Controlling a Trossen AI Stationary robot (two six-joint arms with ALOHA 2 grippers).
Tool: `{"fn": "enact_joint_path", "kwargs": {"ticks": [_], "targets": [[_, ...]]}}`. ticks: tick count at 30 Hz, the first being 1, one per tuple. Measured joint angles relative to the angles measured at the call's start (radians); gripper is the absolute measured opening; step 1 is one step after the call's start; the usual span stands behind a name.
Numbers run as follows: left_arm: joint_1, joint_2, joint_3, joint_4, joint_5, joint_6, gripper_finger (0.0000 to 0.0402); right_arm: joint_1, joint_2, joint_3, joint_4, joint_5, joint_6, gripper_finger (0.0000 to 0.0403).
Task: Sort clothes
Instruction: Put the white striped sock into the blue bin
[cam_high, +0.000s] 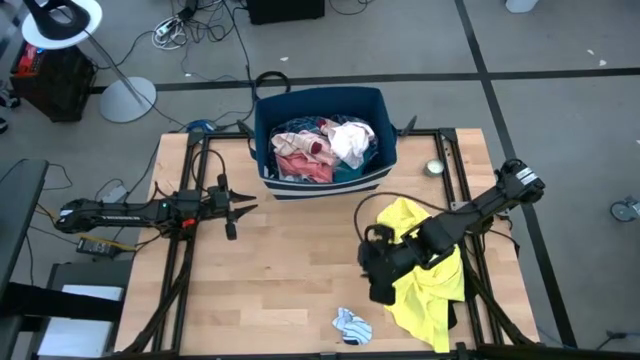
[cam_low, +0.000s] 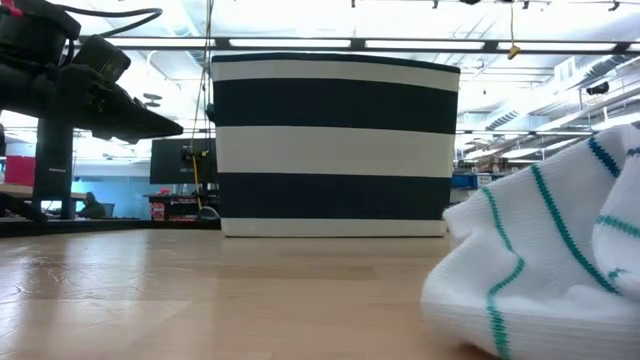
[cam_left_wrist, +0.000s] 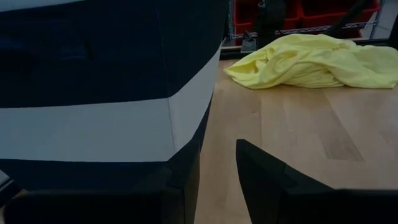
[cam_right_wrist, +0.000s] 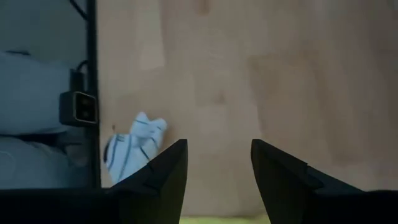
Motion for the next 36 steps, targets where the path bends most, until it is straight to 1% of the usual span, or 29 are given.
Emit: {"fn": "enact_joint_path", "kwargs": {"ticks": [3,6,9,14,18,22,26,30,36], "targets": [[0.0,0.0,0.0,0.0,0.0,0.0,0.011,0.0,0.0,-0.082,0.141,-0.031,-0.031,0.0176],[0.0,0.0,0.0,0.0,0.0,0.0,0.011,0.0,0.0,-0.166,0.245,-0.048,-0.053,0.0176],[0.0,0.0,0.0,0.0,0.0,0.0,0.011,0.0,0.0,-0.237,0.312,-0.049,-0.056,0.0176],[0.0,0.0,0.0,0.0,0.0,0.0,0.011,0.004,0.006,-0.322,0.41,-0.047,-0.011,0.0176],[0.0,0.0,0.0,0.001,0.0,0.0,0.011,0.016,0.069,-0.336,0.502,-0.054,-0.009,0.0176],[0.0,0.0,0.0,0.001,0.0,0.0,0.011,0.02,0.141,-0.335,0.566,-0.111,-0.013,0.0176],[0.0,0.0,0.0,0.0,0.0,0.0,0.011,0.022,0.186,-0.335,0.622,-0.137,0.023,0.0176],[0.0,0.0,0.0,0.0,0.0,0.0,0.011,0.03,0.198,-0.335,0.69,-0.156,0.039,0.0176],[0.0,0.0,0.0,0.0,0.0,0.0,0.011,0.051,0.201,-0.335,0.695,-0.131,0.092,0.0176]]}}
